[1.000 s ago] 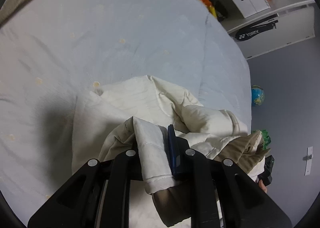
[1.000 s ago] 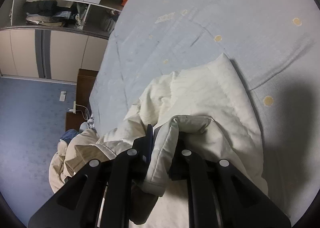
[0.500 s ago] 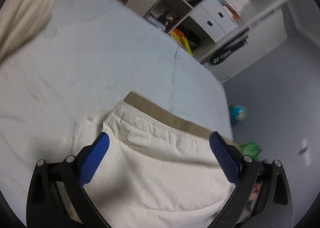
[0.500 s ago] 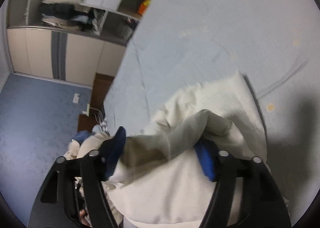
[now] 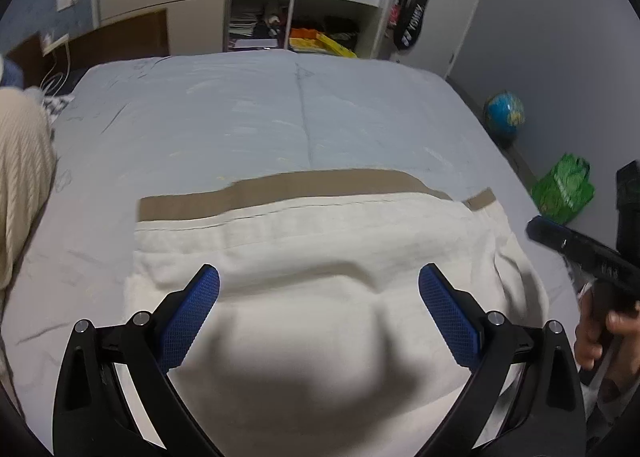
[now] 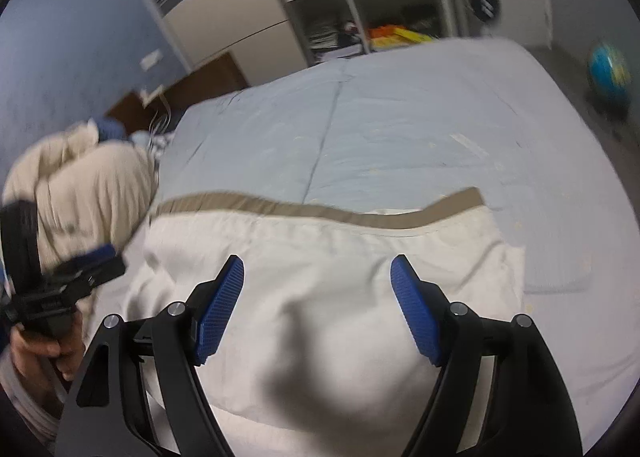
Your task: Fold large clothes
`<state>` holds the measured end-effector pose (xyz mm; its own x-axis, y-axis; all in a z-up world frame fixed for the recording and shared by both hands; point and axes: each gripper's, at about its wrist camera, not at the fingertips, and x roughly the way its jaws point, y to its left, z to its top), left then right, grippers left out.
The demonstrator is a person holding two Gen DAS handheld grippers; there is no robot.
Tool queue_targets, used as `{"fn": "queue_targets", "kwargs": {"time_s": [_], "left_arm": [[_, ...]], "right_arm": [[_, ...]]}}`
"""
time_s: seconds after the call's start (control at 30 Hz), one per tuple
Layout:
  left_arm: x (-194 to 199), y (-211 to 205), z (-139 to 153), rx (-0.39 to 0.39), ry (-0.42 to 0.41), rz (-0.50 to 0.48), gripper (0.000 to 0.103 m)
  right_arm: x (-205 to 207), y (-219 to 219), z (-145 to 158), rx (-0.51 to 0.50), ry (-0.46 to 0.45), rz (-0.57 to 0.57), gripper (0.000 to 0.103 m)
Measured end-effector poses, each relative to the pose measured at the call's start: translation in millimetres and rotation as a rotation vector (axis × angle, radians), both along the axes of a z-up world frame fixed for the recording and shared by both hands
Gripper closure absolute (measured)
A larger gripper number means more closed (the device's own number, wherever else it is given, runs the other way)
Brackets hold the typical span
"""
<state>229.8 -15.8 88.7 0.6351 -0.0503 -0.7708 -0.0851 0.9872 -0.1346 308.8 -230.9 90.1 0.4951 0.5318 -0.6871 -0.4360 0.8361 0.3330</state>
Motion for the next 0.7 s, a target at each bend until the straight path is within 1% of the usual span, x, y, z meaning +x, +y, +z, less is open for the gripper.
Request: {"fn": "queue_targets", "kwargs": {"time_s": [0.1, 0.23, 0.3, 0.33, 0.4, 0.53, 0.6, 0.7], "left_arm": [[12.7, -14.2, -9.2, 0.039, 0.021, 0.000, 0.007], [28.4, -25.7, -32.9, 0.145, 0.069, 0.018, 0.007], [35.5, -25.0, -42.9, 0.179, 0.084, 0.035, 0.006], [38.7, -24.4, -47.4, 0.181, 0.090, 0.042, 0.006], [45.3, -19.3, -58.6, 0.174, 0.110, 0.051, 0.006], [53.9, -3.5, -81.3, 0.142, 0.181, 0.042, 0.006], [56.9, 0.4, -88.6, 0.127, 0.198, 0.041, 0.006], [59.9, 6.4, -95.6, 0.129, 0.205, 0.034, 0.006]], "right_arm": [[-6.2, 23.7, -5.9, -0.056, -0.026, 0.028, 0.031], [-0.4, 43.5, -28.0, -0.142, -0.028, 0.027, 0.031], [4.0, 49.5, -38.1, -0.166, -0.020, 0.016, 0.031], [7.5, 51.8, -45.6, -0.179, -0.015, 0.011, 0.031], [12.2, 55.0, -55.8, -0.198, -0.009, 0.008, 0.024], [20.7, 60.6, -79.0, -0.264, 0.007, 0.022, 0.022], [23.1, 64.5, -85.3, -0.279, 0.017, 0.028, 0.020], [27.4, 68.0, -94.5, -0.294, 0.031, 0.024, 0.017]]}}
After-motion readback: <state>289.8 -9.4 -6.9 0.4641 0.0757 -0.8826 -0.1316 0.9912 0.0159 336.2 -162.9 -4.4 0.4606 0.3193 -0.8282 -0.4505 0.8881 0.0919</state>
